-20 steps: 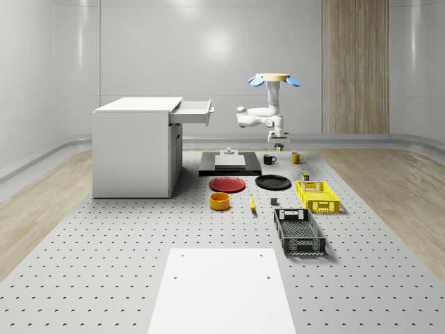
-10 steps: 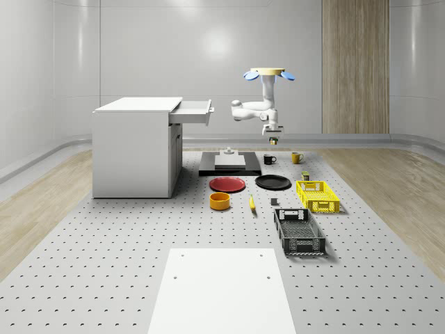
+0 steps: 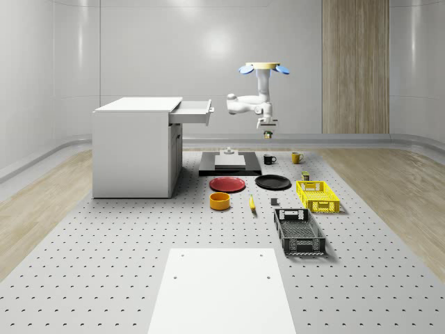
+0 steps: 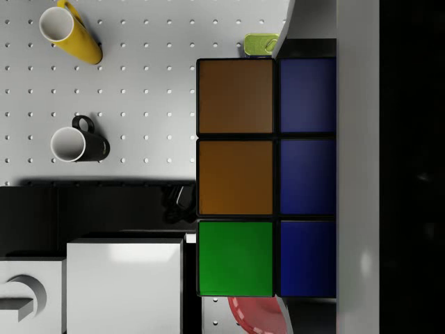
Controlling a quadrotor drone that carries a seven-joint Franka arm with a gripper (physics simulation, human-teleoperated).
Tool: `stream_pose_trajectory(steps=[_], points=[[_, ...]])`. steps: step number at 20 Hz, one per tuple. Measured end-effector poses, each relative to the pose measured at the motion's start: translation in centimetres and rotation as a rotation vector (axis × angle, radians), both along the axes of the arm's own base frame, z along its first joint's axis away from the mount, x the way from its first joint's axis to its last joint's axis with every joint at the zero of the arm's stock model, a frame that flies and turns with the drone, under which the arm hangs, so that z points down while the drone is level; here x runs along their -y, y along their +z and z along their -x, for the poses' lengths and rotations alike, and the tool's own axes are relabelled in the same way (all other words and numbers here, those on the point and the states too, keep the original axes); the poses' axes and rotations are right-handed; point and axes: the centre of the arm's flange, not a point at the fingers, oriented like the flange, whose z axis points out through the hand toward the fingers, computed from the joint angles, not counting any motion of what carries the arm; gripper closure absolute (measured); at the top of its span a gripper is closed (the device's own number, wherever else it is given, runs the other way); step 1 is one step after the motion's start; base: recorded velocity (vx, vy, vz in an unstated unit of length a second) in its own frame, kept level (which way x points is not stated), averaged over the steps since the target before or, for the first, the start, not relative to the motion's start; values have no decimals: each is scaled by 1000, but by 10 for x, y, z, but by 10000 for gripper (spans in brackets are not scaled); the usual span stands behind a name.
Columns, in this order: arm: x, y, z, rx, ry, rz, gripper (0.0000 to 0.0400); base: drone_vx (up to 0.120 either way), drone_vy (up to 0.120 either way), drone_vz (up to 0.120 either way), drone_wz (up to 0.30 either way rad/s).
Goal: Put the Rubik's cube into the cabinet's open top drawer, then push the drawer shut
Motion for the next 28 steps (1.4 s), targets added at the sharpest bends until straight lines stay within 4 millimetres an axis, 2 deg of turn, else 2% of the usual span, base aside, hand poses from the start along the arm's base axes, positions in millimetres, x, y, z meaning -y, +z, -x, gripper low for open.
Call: stream_pose_trajectory(steps=[28], points=[[0,0,0,0,0,0,75,10,-120,120,0]])
